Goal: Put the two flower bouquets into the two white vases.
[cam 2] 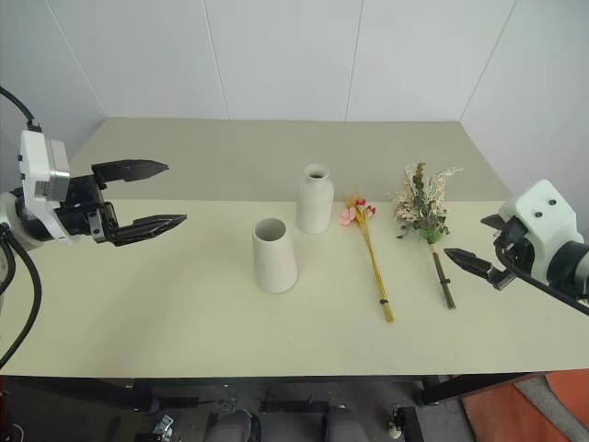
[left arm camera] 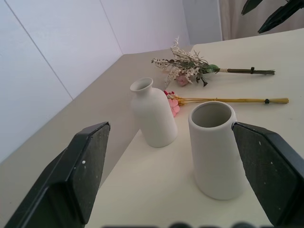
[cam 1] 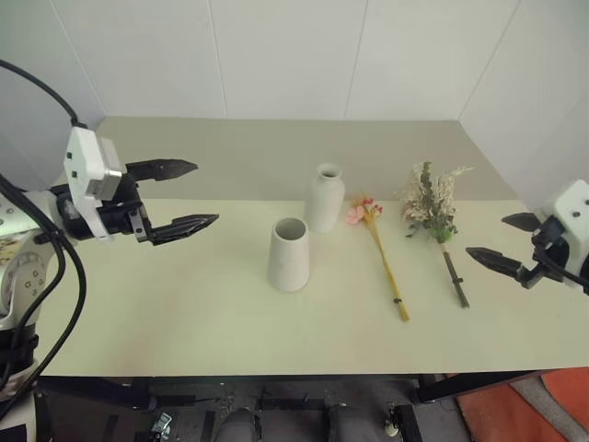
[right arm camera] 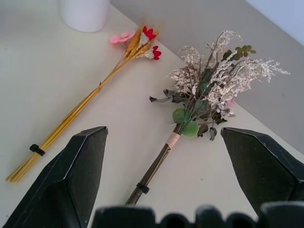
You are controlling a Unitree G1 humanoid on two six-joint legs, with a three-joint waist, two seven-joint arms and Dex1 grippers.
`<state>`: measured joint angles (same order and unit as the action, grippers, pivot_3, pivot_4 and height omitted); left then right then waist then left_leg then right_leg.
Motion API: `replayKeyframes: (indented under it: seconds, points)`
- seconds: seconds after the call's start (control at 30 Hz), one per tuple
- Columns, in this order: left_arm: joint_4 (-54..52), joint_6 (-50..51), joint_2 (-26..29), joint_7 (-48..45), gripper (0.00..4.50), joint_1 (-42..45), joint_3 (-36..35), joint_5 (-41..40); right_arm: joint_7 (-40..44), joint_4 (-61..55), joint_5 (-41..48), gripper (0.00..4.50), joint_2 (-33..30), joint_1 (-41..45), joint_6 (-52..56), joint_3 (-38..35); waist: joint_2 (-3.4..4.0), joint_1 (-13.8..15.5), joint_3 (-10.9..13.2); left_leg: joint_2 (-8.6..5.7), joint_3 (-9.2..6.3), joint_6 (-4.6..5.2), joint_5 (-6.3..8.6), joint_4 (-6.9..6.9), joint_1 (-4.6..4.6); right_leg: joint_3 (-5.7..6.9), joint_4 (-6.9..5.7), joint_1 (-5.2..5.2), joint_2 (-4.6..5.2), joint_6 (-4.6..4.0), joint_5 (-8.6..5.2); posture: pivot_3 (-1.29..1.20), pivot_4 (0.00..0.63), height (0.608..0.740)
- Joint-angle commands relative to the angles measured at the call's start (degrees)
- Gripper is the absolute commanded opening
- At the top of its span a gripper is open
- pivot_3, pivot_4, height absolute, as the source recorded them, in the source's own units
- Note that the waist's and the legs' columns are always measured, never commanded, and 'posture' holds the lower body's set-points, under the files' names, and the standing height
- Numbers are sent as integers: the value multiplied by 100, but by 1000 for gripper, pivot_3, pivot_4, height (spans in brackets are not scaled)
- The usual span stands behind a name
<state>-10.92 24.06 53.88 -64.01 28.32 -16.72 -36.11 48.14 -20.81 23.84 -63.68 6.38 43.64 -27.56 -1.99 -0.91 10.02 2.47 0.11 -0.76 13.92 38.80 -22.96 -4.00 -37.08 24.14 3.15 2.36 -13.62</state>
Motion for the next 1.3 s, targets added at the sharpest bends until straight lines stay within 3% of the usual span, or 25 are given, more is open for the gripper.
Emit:
replayKeyframes:
  seconds: [0.03, 0.33, 0.43, 0.7, 0.9, 1.1, 1.2, 1.3]
  points:
    - [-36, -79, 3, -10, 4466, 117, -68, -60, -10, -114, 16, 4500, -223, 84, 258, -89, 0, 0, 0, 0, 0, 0, 0, 0, 0, 0, 0, 0, 0, 0, 0, 0, 150, 740]
    - [14, -108, 8, -66, 4466, 96, -107, -60, -159, -83, 69, 4500, -228, 265, 674, 50, 0, -11, 0, 0, 0, 0, 0, 0, 0, 0, 0, 0, 0, 0, 0, 0, 150, 740]
    - [17, -119, -83, -80, 4466, 205, 11, -78, -316, 223, 93, 4500, -218, 755, 1181, 583, 0, -21, 0, 0, 0, 0, 0, 1, 1, -1, -1, -1, 0, 0, 0, 0, 150, 740]
    - [100, -187, -474, -166, 4466, 910, 678, 91, -1177, 2178, -647, 4500, 818, 3193, 2132, 2659, -1, -72, 0, -1, 0, 0, 0, 2, -5, -2, 0, 5, -1, -2, 2, 0, 150, 740]
    - [117, -168, -700, -196, 4466, 1175, 914, 132, -1363, 3567, -1129, 4500, 1368, 3993, 1908, 3245, 0, -66, 0, -4, -2, 1, 0, 1, -34, 1, 12, 25, 3, -1, 1, 0, 150, 740]
    - [43, -136, -764, -205, 4466, 1154, 983, 168, -1350, 4832, -1411, 4500, 1778, 4540, 1489, 3329, 0, -82, 0, -6, -2, 1, 0, 2, -29, 0, 9, 22, 3, 0, 2, 0, 150, 740]
    - [21, -137, -741, -221, 4500, 1093, 960, 198, -1334, 5351, -1548, 3946, 1914, 4755, 1225, 3347, 0, -114, 0, -5, -2, 2, 0, 1, -29, 0, 9, 23, 3, 0, 2, 0, 150, 740]
    - [-3, -134, -714, -227, 4500, 1047, 927, 205, -1362, 5802, -1731, 2920, 2006, 4950, 1050, 3408, 0, -141, 0, -6, -2, 1, 0, 1, -30, 0, 10, 22, 4, 0, 2, 0, 150, 740]
